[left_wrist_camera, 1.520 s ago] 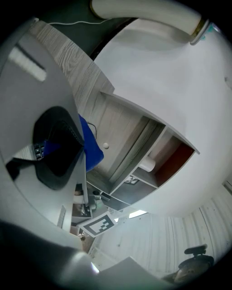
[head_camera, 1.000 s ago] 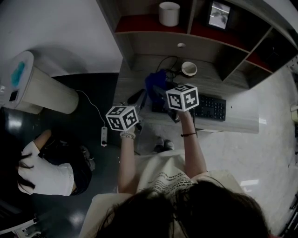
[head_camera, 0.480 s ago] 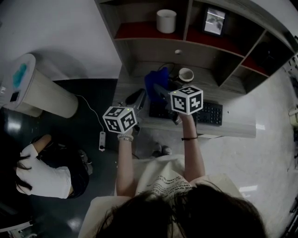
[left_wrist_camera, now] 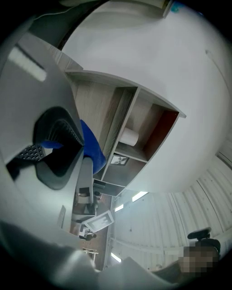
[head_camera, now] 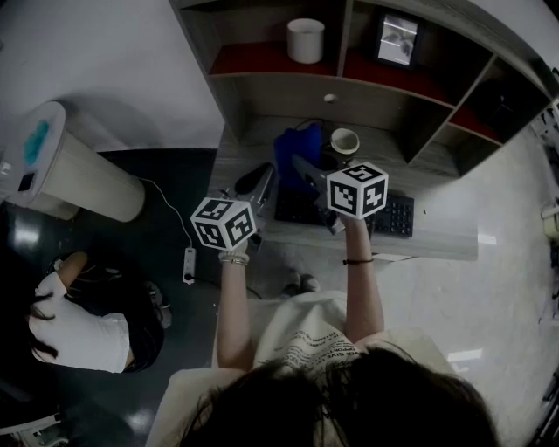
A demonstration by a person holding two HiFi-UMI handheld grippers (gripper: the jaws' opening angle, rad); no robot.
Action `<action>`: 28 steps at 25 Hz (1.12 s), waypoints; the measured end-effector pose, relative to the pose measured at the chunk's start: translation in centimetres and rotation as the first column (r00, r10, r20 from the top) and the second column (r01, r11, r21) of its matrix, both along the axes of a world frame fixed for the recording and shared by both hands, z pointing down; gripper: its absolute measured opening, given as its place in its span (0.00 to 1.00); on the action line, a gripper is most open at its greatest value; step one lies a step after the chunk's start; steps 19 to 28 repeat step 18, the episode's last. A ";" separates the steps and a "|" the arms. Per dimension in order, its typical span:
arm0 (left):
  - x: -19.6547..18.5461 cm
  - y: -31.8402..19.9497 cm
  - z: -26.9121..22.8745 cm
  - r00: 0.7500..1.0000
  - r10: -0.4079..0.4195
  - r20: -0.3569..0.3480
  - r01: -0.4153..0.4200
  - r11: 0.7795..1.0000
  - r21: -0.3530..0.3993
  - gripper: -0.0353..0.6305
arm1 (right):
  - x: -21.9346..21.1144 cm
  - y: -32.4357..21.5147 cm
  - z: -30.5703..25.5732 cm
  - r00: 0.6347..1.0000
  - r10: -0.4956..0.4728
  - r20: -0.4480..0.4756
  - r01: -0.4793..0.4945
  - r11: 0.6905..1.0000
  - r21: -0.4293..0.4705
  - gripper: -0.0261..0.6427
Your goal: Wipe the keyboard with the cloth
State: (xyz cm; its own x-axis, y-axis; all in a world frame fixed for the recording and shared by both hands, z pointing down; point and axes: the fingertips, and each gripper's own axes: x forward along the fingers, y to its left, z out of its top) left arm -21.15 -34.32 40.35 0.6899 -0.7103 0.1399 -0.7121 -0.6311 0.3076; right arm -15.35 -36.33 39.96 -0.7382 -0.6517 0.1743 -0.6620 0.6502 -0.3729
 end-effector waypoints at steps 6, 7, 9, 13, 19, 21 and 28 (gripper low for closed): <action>0.8 -0.5 -0.2 1.000 0.003 0.007 -0.003 1.000 0.003 0.06 | 0.6 -0.3 0.3 1.000 -0.006 0.000 0.006 1.000 -0.003 0.13; 0.9 -0.6 -0.2 1.000 0.004 0.007 -0.004 1.000 0.005 0.06 | 0.7 -0.4 0.2 1.000 -0.007 0.000 0.007 1.000 -0.002 0.13; 1.1 -0.7 -0.3 1.000 0.007 0.007 -0.007 1.000 0.008 0.06 | 0.8 -0.5 0.1 1.000 -0.008 0.002 0.008 1.000 0.003 0.13; 1.6 -1.0 -0.5 1.000 0.017 0.009 -0.017 1.000 0.013 0.06 | 1.2 -0.7 -0.3 1.000 -0.007 0.007 0.006 1.000 0.012 0.13; 2.1 -1.2 -0.6 1.000 0.024 0.013 -0.024 1.000 0.016 0.06 | 1.7 -1.0 -0.4 1.000 -0.004 0.011 0.004 1.000 0.016 0.13; 2.1 -1.2 -0.6 1.000 0.024 0.013 -0.024 1.000 0.016 0.06 | 1.7 -1.0 -0.4 1.000 -0.004 0.011 0.004 1.000 0.016 0.13; 2.1 -1.2 -0.6 1.000 0.024 0.013 -0.024 1.000 0.016 0.06 | 1.7 -1.0 -0.4 1.000 -0.004 0.011 0.004 1.000 0.016 0.13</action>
